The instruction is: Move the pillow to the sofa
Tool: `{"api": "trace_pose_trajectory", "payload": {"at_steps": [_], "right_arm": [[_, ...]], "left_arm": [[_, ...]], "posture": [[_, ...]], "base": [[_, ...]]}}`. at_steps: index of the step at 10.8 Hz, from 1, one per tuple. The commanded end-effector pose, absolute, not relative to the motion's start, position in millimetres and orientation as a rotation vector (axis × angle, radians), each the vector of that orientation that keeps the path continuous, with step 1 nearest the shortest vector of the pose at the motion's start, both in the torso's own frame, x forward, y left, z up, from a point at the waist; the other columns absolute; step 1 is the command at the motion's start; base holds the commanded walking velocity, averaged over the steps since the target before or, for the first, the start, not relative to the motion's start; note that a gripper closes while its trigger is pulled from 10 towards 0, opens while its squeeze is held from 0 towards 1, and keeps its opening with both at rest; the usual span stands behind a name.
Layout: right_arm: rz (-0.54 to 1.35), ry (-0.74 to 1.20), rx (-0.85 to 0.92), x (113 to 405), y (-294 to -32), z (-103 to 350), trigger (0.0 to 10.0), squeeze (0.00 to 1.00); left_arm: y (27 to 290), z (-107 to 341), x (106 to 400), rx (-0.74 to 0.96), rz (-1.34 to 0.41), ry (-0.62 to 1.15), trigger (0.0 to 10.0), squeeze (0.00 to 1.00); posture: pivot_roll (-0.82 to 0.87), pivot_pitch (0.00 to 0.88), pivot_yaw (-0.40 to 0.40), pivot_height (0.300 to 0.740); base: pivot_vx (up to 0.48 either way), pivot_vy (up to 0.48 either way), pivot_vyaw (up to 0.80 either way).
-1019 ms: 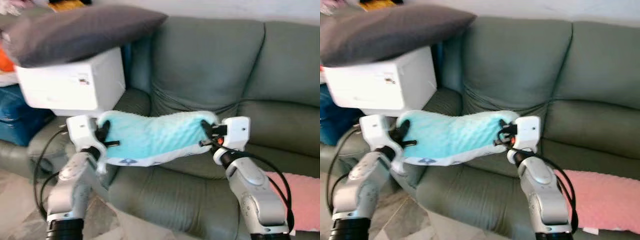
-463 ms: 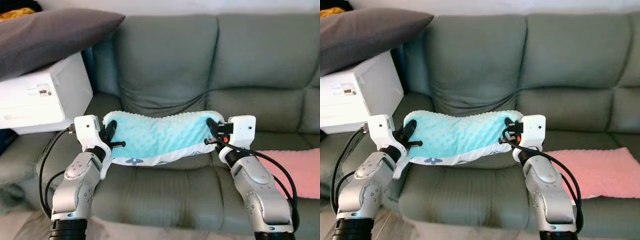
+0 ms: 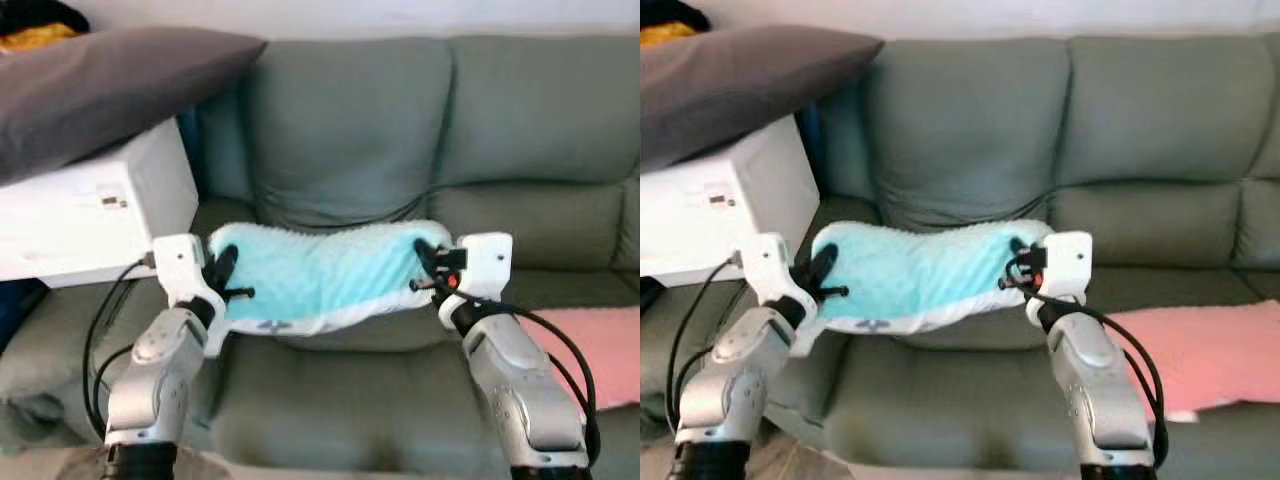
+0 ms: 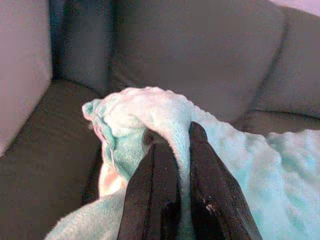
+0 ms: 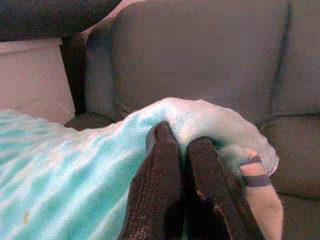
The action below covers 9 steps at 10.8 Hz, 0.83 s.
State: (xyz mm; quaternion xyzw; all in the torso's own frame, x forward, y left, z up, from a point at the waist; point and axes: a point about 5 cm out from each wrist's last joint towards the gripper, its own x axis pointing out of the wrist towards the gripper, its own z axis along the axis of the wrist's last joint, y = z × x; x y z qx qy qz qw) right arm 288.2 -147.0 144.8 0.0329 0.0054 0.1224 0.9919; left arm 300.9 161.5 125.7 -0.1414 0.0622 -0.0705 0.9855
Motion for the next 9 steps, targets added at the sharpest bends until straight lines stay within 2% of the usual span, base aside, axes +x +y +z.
{"api": "trace_pose_trajectory", "payload": {"at_steps": [1,5,9], "right_arm": [[0.275,-0.015,0.074,288.6,-136.9,150.5,10.0,0.0],[0.271,-0.016,0.074,288.3,-137.2,150.4,10.0,0.0],[0.268,-0.007,0.07,289.2,-138.1,150.3,10.0,0.0]], "left_arm": [[169.7,130.0,301.5,-0.26,-0.123,0.11,10.0,0.0],[166.5,131.5,302.8,-0.248,-0.118,0.096,10.0,0.0],[167.7,131.1,303.9,-0.205,-0.094,0.085,10.0,0.0]], "posture": [[-0.17,0.0,0.046,0.74],[-0.17,0.0,0.047,0.74],[-0.18,0.0,0.043,0.74]], "base": [[0.0,0.0,0.0],[0.0,0.0,0.0],[0.0,0.0,-0.76]]}}
